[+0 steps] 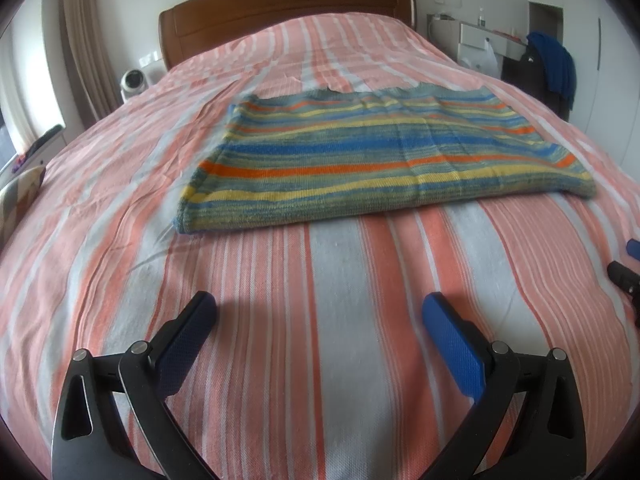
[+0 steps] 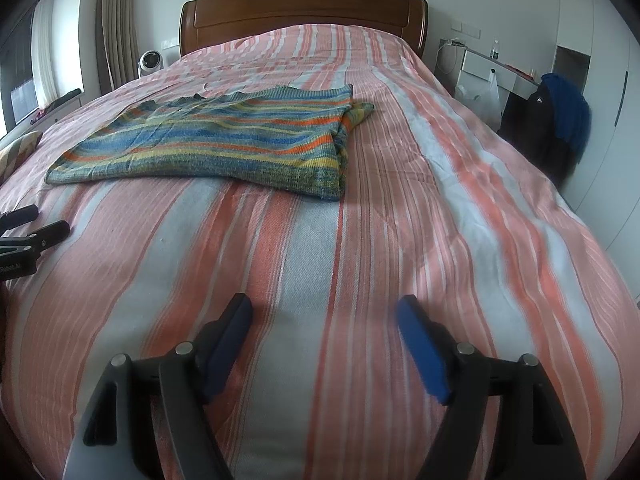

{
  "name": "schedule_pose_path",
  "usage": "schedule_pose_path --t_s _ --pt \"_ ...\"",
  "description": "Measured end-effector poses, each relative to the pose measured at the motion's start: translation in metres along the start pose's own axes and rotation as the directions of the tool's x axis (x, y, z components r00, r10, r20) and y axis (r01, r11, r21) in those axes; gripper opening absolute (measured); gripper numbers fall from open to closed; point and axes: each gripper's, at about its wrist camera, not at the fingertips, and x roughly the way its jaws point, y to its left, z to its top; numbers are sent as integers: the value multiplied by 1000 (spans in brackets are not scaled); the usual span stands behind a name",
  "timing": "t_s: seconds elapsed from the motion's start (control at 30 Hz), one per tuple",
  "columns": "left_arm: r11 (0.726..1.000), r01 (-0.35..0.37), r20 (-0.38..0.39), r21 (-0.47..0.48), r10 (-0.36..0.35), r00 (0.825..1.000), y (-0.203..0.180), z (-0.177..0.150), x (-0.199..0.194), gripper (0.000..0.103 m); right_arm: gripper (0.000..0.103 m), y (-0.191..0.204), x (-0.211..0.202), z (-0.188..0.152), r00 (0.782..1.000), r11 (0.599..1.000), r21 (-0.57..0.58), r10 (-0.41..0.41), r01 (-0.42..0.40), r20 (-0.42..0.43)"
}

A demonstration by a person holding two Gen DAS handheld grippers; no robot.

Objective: Fold small clothes

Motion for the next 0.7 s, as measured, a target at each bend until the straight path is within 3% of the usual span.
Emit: schedule_pose_path --t_s 0.53,0.7 --pt "1000 -4 1 1 4 1000 0 -1 -1 103 75 0 -1 0 1000 1000 -1 -4 4 -1" --pt "997 -73 -25 36 74 997 -13 6 -15 101 76 -6 -4 1 1000 999 20 25 -25 -10"
